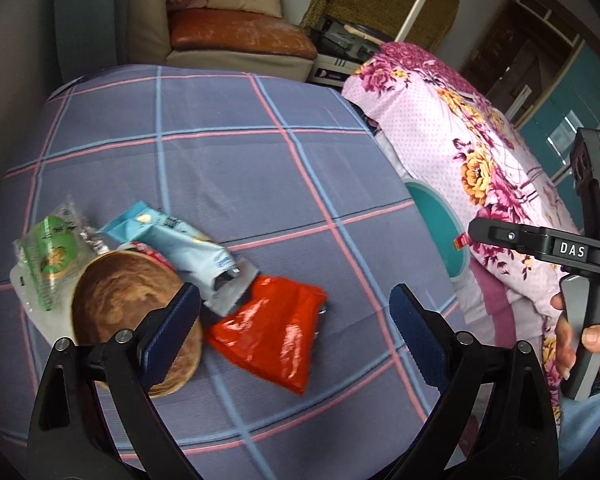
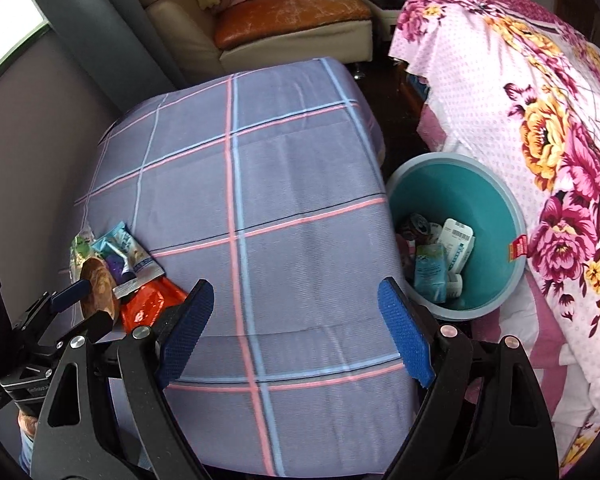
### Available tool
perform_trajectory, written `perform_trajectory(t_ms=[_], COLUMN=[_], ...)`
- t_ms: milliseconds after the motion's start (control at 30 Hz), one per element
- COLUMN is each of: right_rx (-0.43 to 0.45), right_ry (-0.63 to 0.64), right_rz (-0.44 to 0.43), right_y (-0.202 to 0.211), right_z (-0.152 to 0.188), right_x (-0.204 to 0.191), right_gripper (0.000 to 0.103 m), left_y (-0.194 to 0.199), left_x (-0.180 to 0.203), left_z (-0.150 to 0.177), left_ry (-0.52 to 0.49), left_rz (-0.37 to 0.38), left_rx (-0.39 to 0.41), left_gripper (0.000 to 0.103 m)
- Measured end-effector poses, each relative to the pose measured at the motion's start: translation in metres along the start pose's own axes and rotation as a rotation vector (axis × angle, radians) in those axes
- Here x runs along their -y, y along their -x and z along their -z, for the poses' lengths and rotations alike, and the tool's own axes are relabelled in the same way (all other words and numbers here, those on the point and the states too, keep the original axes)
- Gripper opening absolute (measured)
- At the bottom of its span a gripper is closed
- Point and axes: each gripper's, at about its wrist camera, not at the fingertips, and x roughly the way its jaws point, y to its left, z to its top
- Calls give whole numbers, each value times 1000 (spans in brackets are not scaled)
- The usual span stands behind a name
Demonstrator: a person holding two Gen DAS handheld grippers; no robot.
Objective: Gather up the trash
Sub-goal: 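Move both tools back over the coconut shell and orange wrapper, then grasp the coconut shell rim with the left gripper while the right gripper grasps the orange wrapper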
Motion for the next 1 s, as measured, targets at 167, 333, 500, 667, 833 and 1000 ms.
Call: perform_trajectory(t_ms=[167,333,500,667,833,1000], right_rx=[-33,-86,-153,-206,-237,-270], right_ry=[88,133,181,207,209,187], right_rz=[-17,-39,-37,-43,-50,-100], right_y=[-9,-31,-61,-91,-117,-129], right_z=[1,7,11,11,9,17], right_x=[-51,-86,-110,-123,-125,-123], right_gripper=[80,80,80,80,80,78], left_y=[21,32,27,21,12,1], left_x=[-49,-90,-120,-134,-138,-131], left_z=[13,29,41,43,41,37], left_ry=[58,100,139,154,149,114], left_rz=[-48,-102,-124,-121,-123,-131], left_rx=[18,23,-9,-16,-31,-42], left_gripper=[96,96,96,96,96,96])
